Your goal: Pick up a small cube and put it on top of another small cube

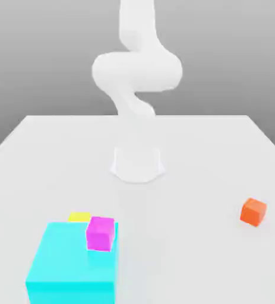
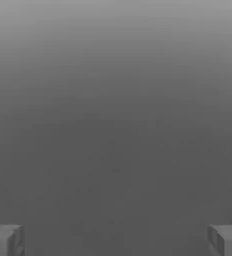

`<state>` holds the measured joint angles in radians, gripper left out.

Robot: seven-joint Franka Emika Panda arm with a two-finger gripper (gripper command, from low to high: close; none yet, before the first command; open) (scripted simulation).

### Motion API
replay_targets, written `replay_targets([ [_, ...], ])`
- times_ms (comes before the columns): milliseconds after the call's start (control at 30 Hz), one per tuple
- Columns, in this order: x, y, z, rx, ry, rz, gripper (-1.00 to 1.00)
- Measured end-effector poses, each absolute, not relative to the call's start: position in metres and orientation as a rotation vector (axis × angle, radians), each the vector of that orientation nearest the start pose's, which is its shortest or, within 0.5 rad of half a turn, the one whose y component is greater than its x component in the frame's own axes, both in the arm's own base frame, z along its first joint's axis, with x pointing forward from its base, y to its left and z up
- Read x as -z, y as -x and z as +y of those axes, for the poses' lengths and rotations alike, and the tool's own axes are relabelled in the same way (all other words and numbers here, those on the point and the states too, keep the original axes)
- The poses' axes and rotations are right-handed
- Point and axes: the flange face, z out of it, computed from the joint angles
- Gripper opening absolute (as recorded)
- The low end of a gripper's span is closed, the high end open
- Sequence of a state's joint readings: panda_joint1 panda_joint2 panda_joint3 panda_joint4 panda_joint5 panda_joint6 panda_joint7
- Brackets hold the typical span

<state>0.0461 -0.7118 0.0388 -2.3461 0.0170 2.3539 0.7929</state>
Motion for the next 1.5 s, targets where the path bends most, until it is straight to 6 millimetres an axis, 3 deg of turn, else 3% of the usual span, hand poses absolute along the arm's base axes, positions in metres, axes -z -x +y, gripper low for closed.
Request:
replay_targets([
  [133, -0.570, -0.413, 0.107, 0.746, 2.675, 0.783, 0.00],
  [300, -0.456, -0.410, 0.190, 0.535, 2.835, 0.565, 0.00],
  [467, -0.344, -0.366, 0.259, 0.326, 2.974, 0.323, 0.00],
  [600, -0.261, -0.301, 0.300, 0.157, 3.069, 0.083, 0.00],
  [700, -0.206, -0.253, 0.310, 0.037, 3.125, -0.061, 0.00],
  [900, -0.141, -0.240, 0.310, -0.002, 3.137, -0.089, 0.00],
  [933, -0.132, -0.240, 0.310, -0.001, 3.138, -0.090, -1.00],
  [1167, -0.130, -0.240, 0.309, 0.000, 3.138, -0.091, -1.00],
  [1367, -0.183, -0.240, 0.310, 0.001, 3.139, -0.091, -1.00],
  [1433, -0.199, -0.272, 0.286, 0.014, 3.150, -0.004, -1.00],
  [1500, -0.216, -0.320, 0.241, 0.026, 3.156, 0.153, -1.00],
])
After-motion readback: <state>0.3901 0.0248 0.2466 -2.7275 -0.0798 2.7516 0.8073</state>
